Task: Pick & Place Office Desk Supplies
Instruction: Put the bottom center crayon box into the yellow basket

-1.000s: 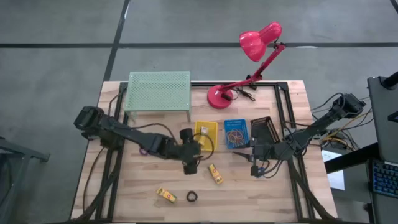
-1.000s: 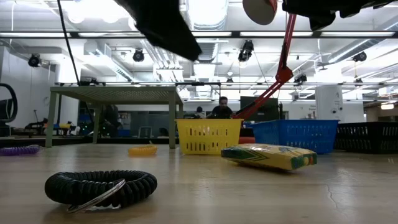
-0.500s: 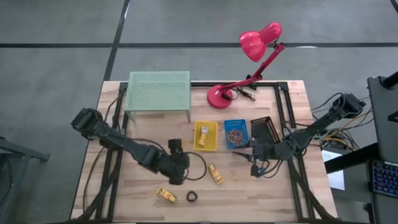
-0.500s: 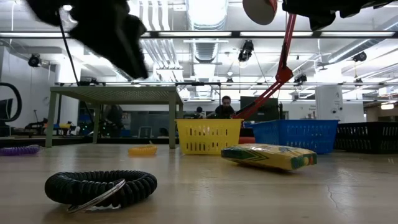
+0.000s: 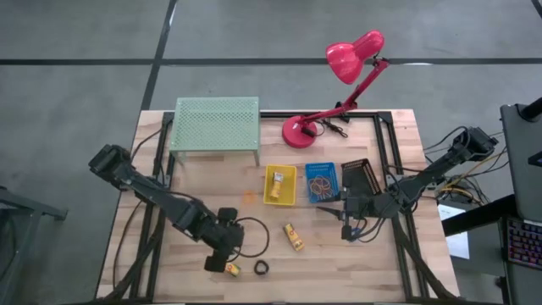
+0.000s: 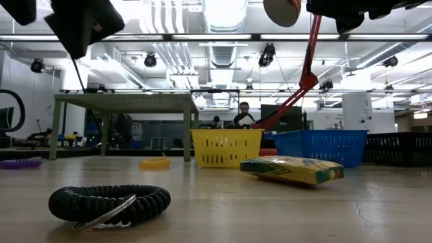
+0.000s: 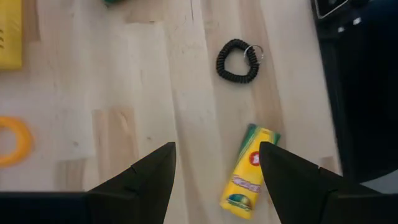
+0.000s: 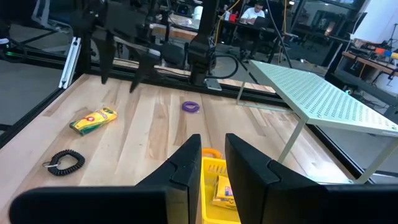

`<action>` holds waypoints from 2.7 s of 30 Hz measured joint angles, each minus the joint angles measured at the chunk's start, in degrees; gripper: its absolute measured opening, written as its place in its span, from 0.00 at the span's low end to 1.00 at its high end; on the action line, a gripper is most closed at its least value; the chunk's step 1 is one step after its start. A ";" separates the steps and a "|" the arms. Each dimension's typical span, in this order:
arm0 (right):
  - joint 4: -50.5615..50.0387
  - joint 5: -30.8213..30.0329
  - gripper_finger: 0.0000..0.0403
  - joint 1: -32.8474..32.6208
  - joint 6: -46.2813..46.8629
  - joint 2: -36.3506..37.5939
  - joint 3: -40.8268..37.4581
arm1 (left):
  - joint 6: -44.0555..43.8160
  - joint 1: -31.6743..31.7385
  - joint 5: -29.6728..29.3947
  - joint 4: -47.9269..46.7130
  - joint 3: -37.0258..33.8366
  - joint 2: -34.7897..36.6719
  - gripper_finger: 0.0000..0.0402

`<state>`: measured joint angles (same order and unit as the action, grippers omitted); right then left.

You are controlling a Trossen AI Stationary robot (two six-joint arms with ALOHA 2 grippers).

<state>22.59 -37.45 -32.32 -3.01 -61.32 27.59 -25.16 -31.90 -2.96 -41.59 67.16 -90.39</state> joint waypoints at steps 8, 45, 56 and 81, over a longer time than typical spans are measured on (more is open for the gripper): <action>0.00 -0.02 0.17 -0.01 0.00 0.01 0.00 | -4.25 -1.78 -0.21 -2.24 0.00 -0.06 0.59; 0.00 -0.02 0.17 0.00 0.00 0.00 0.00 | -0.64 -8.42 1.72 33.29 -23.67 -0.08 0.59; 0.00 -0.02 0.17 -0.02 0.00 0.01 0.00 | -2.55 -8.57 3.27 36.90 -26.38 -0.08 0.59; 0.00 -0.02 0.17 -0.01 0.00 0.01 0.00 | -0.15 -8.57 4.93 43.18 -29.93 -0.21 0.53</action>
<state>22.59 -37.47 -32.32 -3.01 -61.31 27.59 -25.31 -40.47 1.96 1.59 37.22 -90.61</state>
